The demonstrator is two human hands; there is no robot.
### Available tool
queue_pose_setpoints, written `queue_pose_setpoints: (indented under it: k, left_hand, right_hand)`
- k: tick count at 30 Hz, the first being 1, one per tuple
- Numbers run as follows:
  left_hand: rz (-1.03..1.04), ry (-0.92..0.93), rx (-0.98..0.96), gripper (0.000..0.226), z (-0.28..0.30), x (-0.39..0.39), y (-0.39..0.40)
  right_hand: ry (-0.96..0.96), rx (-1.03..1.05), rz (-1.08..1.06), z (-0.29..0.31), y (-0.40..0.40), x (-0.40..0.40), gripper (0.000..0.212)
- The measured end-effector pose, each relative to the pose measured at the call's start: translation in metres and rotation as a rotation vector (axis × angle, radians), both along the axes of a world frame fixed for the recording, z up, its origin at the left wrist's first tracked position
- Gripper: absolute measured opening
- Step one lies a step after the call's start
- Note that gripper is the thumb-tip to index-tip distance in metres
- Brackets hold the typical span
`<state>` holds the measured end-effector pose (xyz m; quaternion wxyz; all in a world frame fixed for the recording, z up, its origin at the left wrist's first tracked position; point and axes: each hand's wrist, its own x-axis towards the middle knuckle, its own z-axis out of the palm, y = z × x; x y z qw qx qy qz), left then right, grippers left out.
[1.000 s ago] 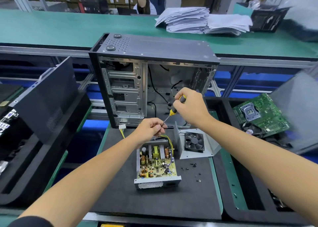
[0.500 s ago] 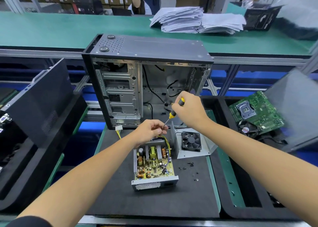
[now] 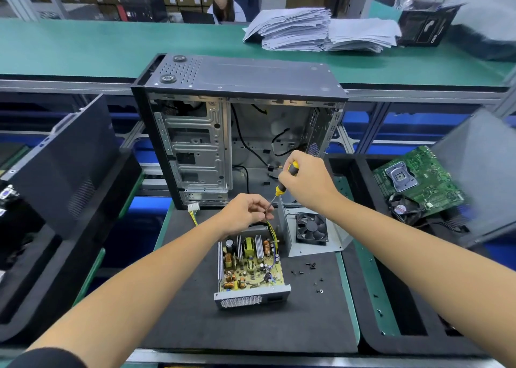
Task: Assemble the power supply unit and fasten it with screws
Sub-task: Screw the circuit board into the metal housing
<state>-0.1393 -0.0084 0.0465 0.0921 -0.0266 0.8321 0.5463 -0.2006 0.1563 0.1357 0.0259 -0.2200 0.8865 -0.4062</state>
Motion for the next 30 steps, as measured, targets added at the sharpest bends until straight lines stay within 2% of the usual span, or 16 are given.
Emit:
queue_pose_setpoints:
  k: [11,18,21,24,26,30]
  left_hand:
    - [0.001,0.028,-0.003,0.012,-0.003,-0.005,0.011]
    - [-0.034,0.031,-0.077,0.013,-0.002,-0.01,0.01]
    - [-0.072,0.053,-0.097,0.021,0.002,-0.011,0.01]
    - [-0.079,0.059,-0.201,0.033,0.005,-0.015,0.007]
    - [-0.065,0.031,-0.318,0.031,0.0,-0.017,0.004]
    - [-0.175,-0.084,-0.479,0.026,-0.015,-0.014,0.004]
  right_hand:
    - [-0.031,-0.001,-0.024,-0.001,0.003,-0.006,0.005]
    - [-0.025,0.008,-0.01,-0.001,0.005,-0.006,0.005]
    - [-0.022,0.017,-0.012,-0.003,0.007,-0.007,0.007]
    - [-0.029,0.036,-0.001,-0.005,0.008,-0.008,0.008]
    - [-0.032,0.063,0.018,-0.006,0.009,-0.008,0.008]
    - [-0.019,0.145,0.075,-0.01,0.011,-0.007,0.008]
